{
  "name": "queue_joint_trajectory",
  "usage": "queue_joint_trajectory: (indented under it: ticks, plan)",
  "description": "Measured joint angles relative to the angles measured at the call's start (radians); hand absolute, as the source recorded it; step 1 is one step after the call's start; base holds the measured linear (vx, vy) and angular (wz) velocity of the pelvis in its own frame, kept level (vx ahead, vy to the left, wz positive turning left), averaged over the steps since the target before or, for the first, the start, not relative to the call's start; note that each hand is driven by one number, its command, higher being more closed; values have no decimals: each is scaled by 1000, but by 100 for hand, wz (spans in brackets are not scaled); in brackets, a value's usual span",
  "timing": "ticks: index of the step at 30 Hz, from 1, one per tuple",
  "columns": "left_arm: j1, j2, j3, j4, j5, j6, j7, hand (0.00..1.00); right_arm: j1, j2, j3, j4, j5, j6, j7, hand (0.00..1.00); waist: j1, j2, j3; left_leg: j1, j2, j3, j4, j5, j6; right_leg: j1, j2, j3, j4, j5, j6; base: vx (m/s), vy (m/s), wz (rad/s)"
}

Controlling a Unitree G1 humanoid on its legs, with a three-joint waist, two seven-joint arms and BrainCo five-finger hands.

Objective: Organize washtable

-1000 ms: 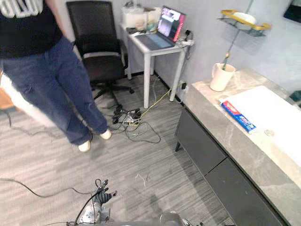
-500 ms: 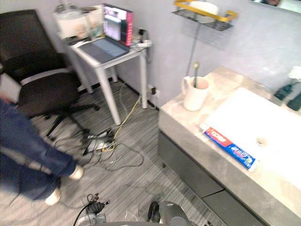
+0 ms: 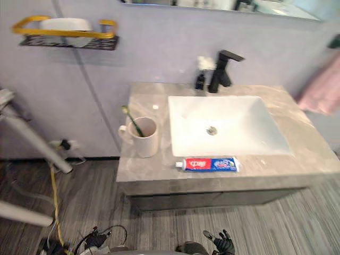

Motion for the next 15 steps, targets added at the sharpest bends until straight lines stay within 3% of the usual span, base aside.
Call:
queue_joint_trajectory:
  ticks: [1,2,5,9,11,12,15]
  plan:
    - [-7,9,0,6,0,0,0,0,2,6,-8,4,-1,-2,0,0,-1,-3,0,7,2,14,-1,0,0,6,-24,-3,-16,61,2,-31,50,-72]
    - [-31,31,2,30,-1,0,-1,0,1,21,-47,13,3,-5,-1,0,-2,-3,-1,17,8,26,-13,0,-1,14,-20,30,-44,82,55,13,-20,-36]
    - [-39,21,42,58,-9,0,0,0,0,4,-133,56,14,-5,-7,0,1,15,-27,72,-4,58,-124,34,-40,48,3,5,-128,82,58,52,-75,-18]
    - [-16,7,92,91,-27,2,17,0,25,-36,-197,174,31,22,-12,0,0,35,-45,147,-53,61,-286,122,-55,121,21,-4,-245,99,87,40,-44,5]
    - [-1,8,91,91,-39,2,17,0,36,-45,-195,191,31,24,-11,0,-2,26,-45,161,-60,58,-319,140,-56,131,26,-9,-260,103,89,7,-17,5]
    - [50,98,20,149,-38,16,16,0,11,-72,-86,229,32,21,-4,0,-25,2,-29,197,-153,13,-414,156,-29,191,-6,2,-408,212,118,0,0,0]
    - [50,98,19,149,-38,16,16,0,11,-72,-86,229,32,21,-4,0,-25,-1,-32,197,-153,13,-414,156,-29,191,-6,1,-408,212,118,0,0,0]
